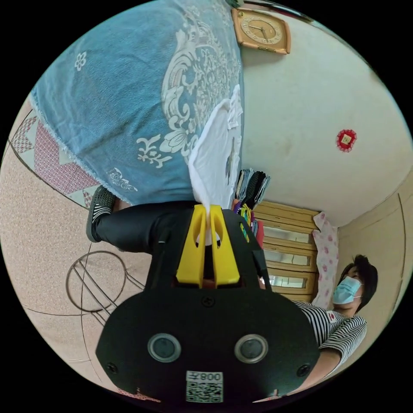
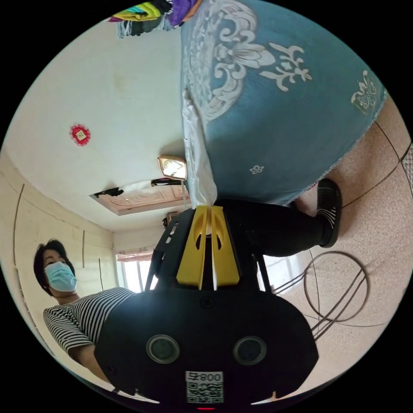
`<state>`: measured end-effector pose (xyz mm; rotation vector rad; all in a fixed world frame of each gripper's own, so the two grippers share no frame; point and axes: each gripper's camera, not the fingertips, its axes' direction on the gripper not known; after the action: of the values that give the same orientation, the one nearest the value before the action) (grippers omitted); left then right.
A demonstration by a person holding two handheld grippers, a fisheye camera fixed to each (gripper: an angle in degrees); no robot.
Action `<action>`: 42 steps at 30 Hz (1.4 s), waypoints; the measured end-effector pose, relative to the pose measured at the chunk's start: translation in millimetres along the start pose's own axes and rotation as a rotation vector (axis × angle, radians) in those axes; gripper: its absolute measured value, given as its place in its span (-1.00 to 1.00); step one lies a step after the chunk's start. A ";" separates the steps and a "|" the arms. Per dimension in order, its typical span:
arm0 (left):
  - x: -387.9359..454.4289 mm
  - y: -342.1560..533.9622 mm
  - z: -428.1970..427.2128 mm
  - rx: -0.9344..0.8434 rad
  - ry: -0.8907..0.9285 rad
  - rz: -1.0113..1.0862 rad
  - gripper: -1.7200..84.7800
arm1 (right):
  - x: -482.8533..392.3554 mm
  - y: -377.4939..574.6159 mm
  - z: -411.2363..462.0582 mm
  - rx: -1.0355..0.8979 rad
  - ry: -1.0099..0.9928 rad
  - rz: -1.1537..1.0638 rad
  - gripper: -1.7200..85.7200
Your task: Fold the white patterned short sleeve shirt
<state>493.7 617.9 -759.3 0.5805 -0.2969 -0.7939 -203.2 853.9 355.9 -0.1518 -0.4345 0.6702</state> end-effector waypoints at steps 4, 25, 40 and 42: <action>20.0 9.1 -3.3 -0.025 0.000 0.053 -0.92 | -33.8 7.3 -16.6 0.006 -0.020 -0.086 -0.94; 108.9 100.2 -66.5 0.034 0.254 0.339 -0.93 | -152.4 45.4 -69.0 0.038 -0.197 -0.415 -0.95; 94.0 171.4 -92.8 -0.023 0.238 0.331 -0.93 | -134.4 82.6 -99.5 -0.025 -0.128 -0.412 -0.95; 89.8 170.6 -91.4 -0.029 0.225 0.313 -0.93 | -130.4 79.6 -95.7 -0.043 -0.093 -0.401 -0.95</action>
<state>695.2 680.9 -728.7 0.5736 -0.1630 -0.4259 -297.6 833.8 203.7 -0.0710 -0.5504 0.2747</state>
